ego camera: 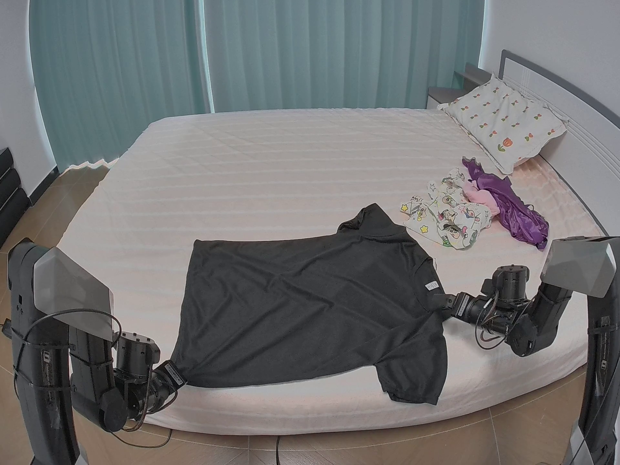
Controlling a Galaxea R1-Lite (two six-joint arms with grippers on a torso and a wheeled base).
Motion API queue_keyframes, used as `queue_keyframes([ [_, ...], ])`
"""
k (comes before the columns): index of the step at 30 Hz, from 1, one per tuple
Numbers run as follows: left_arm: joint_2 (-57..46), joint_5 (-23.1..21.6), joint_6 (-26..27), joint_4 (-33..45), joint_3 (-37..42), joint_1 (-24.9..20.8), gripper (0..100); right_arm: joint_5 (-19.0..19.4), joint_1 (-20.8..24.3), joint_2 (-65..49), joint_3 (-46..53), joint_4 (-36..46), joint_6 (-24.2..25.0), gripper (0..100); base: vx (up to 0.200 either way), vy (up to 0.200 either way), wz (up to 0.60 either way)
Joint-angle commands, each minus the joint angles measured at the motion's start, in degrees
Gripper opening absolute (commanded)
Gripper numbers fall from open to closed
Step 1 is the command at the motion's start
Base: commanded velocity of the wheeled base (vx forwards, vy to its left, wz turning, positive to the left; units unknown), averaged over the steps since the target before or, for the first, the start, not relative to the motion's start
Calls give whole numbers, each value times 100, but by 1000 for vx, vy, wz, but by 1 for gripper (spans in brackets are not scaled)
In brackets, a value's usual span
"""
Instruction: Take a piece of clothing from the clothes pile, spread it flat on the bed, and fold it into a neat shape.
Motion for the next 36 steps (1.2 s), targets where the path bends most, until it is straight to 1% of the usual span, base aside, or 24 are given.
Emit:
queue_keyframes([
  [1,2,-87,-40,-2,0,11,0,30,-112,-622,765,-26,444,100,0,0,0],
  [3,2,-87,-40,-2,0,2,0,126,-68,-762,1151,-35,532,100,0,0,0],
  [5,2,-87,-40,-2,0,2,0,258,46,-841,1556,-132,514,100,0,0,0],
  [8,11,-95,-48,-2,0,2,0,267,266,-745,1925,-430,497,100,0,0,0],
  [9,11,-95,-48,-2,0,2,0,267,266,-745,1925,-430,497,100,0,0,0],
  [10,11,-95,-48,-2,0,2,0,249,433,-595,2057,-659,506,100,0,0,0],
  [12,11,-95,-40,-2,9,2,0,232,486,-525,2083,-712,497,100,0,0,0],
  [14,11,-95,-40,-2,9,2,0,170,653,-288,2013,-721,479,100,0,0,0],
  [18,11,-95,-48,-2,9,2,0,47,741,-59,1855,-703,383,100,0,0,0],
  [21,11,-95,-40,-2,9,2,0,12,706,-15,1767,-677,242,100,0,0,0],
  [29,20,-95,-40,-2,9,2,0,12,706,90,1644,-668,101,100,0,0,0],
  [30,20,-95,-40,-2,9,2,0,3,706,99,1608,-668,101,0,0,0,0],
  [33,20,-95,-40,-2,9,2,0,-190,662,134,1310,-641,93,0,0,0,0],
  [36,20,-95,-40,-2,9,2,0,-225,574,134,1125,-536,84,0,0,0,0],
])
